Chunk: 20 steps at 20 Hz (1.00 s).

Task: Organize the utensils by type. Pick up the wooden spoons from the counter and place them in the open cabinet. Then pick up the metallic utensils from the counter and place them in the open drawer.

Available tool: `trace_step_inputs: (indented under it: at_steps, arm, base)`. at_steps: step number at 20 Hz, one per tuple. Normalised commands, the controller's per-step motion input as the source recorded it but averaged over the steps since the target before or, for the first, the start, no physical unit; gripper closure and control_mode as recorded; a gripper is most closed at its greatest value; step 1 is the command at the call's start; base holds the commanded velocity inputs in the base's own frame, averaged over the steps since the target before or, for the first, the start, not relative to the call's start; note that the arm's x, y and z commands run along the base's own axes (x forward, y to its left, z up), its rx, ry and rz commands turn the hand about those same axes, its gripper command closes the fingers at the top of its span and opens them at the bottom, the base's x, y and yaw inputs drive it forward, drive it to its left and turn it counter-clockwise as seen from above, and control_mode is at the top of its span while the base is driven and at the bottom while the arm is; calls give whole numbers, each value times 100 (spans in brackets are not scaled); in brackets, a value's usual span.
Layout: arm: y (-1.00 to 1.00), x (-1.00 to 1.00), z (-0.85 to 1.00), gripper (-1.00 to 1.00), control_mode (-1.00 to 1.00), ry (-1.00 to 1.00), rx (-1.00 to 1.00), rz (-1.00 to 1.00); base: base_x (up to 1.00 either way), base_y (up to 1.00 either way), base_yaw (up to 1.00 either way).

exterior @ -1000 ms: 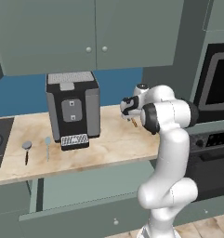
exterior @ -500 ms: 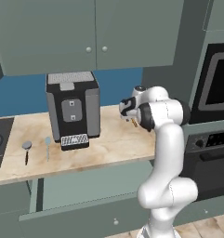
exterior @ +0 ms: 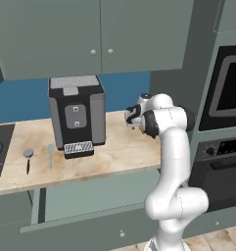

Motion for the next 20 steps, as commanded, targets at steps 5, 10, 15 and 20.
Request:
trace_step_inputs:
  at_steps: [5,10,15,20]
  arm:
    - [0,25,-27,-100,-100,0,0,0]
    - [-1,-15,-39,100,-100,1,0,0]
    - [0,-46,-50,100,-100,9,0,0]
    - [0,-51,-13,100,-100,4,0,3]
  base:
    - [0,0,0]
    - [0,0,0]
    - [0,0,0]
    - [0,0,0]
